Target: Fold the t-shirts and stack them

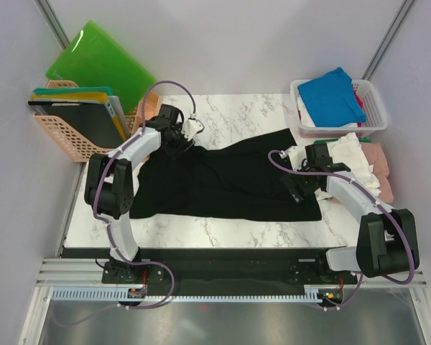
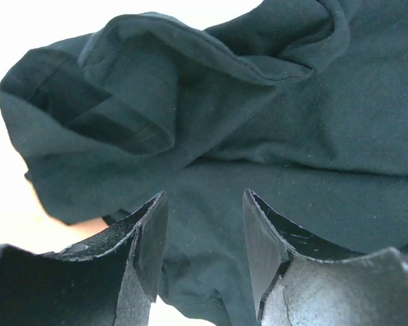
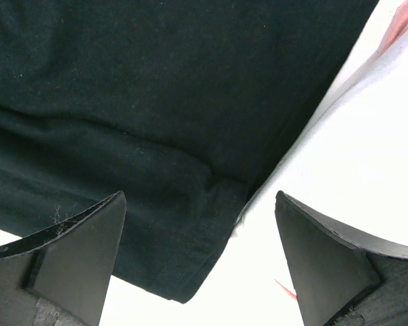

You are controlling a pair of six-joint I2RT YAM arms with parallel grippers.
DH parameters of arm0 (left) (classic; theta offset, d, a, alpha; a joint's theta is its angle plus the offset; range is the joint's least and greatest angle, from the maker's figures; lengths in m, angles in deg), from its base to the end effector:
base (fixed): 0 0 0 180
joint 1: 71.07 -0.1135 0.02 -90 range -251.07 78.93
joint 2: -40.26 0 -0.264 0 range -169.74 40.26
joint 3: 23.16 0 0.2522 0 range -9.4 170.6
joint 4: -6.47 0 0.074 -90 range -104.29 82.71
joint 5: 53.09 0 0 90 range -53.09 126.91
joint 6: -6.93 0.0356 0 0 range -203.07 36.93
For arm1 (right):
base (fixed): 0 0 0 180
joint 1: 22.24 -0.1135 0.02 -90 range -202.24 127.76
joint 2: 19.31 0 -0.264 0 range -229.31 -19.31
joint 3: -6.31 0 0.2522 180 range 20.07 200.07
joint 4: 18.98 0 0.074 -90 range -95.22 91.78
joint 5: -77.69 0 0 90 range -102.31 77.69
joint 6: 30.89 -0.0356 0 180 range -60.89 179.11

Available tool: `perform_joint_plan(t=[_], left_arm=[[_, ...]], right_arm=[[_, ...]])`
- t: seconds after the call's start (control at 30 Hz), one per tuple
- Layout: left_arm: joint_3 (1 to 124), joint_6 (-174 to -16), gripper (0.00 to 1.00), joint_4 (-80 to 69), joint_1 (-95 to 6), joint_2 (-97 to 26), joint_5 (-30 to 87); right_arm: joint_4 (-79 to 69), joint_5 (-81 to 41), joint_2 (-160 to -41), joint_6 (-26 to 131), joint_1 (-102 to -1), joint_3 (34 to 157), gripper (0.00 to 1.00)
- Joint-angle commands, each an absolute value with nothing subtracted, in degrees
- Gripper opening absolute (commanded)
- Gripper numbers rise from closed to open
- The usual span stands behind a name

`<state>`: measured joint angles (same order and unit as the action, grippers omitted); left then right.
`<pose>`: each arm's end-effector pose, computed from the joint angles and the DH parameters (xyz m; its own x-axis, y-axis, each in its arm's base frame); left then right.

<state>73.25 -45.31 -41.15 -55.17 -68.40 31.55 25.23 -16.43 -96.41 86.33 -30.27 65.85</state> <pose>0.3894 -0.1144 0.2155 -0.4630 0.7658 -0.4463 0.7606 0.6018 0.2435 0.2505 0.0379 0.1983 -0.6967 -0.5590 -0.4496 -0.5529 0.8177 -0.1601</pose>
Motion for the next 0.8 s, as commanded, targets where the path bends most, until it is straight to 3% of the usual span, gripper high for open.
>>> perform_joint_plan(t=[0.0, 0.77], left_arm=[[75.41, -40.62, 0.55, -40.16, -55.34, -69.86, 29.71], [77.35, -24.18, 0.55, -31.81, -56.04, -77.42, 32.08]], right_arm=[[24.92, -16.18, -96.75, 86.01, -30.59, 66.48, 0.98], [25.01, -15.30, -98.50, 85.65, -30.59, 66.65, 0.98]])
